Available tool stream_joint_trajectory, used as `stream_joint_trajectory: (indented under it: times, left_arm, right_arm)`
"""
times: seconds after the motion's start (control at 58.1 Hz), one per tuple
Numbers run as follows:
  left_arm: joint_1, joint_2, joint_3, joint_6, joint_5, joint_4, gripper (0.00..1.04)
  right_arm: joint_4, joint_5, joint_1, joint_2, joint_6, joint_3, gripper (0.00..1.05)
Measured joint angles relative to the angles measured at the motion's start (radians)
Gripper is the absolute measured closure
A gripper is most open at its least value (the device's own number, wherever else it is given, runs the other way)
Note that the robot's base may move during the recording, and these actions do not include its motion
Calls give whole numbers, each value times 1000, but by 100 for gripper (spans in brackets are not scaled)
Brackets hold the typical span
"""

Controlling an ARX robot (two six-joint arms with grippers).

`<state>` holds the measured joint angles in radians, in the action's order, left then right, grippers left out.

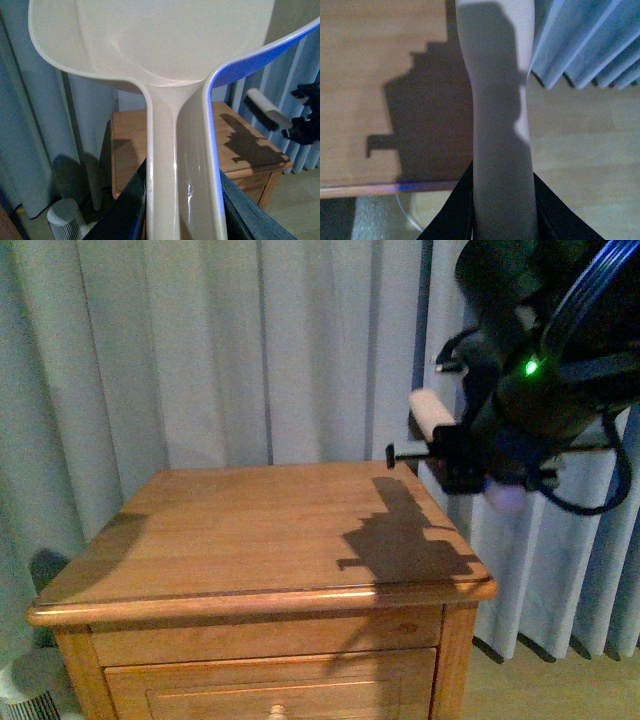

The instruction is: Clean up trash

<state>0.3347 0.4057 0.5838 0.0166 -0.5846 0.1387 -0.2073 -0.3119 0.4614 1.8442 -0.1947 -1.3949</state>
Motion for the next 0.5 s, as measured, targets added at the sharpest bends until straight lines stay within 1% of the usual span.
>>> stream_joint_trajectory:
  times: [0.069, 0.138, 0.241, 0.327, 0.361, 0.413, 0.464, 0.499]
  left_arm:
    - [0, 0, 0, 0, 0, 0, 78]
    - [0, 0, 0, 0, 0, 0, 78]
    - [0, 0, 0, 0, 1, 0, 78]
    - [0, 0, 0, 0, 0, 0, 78]
    - [0, 0, 0, 0, 0, 0, 78]
    - [0, 0, 0, 0, 0, 0, 78]
    - [0, 0, 0, 0, 0, 0, 78]
    - [0, 0, 0, 0, 0, 0, 78]
  right_arm:
    - [104, -56, 2, -84, 74, 62, 85]
    - [182, -86, 5, -156, 107, 122, 85]
    - [333, -175, 24, -309, 185, 268, 85]
    - [451, -247, 64, -463, 245, 423, 85]
    - [496, -284, 97, -562, 259, 522, 85]
    - [525, -314, 134, -663, 275, 622, 85]
    - [510, -330, 161, -742, 271, 689, 85]
    - [513, -359, 189, -819, 275, 758, 85]
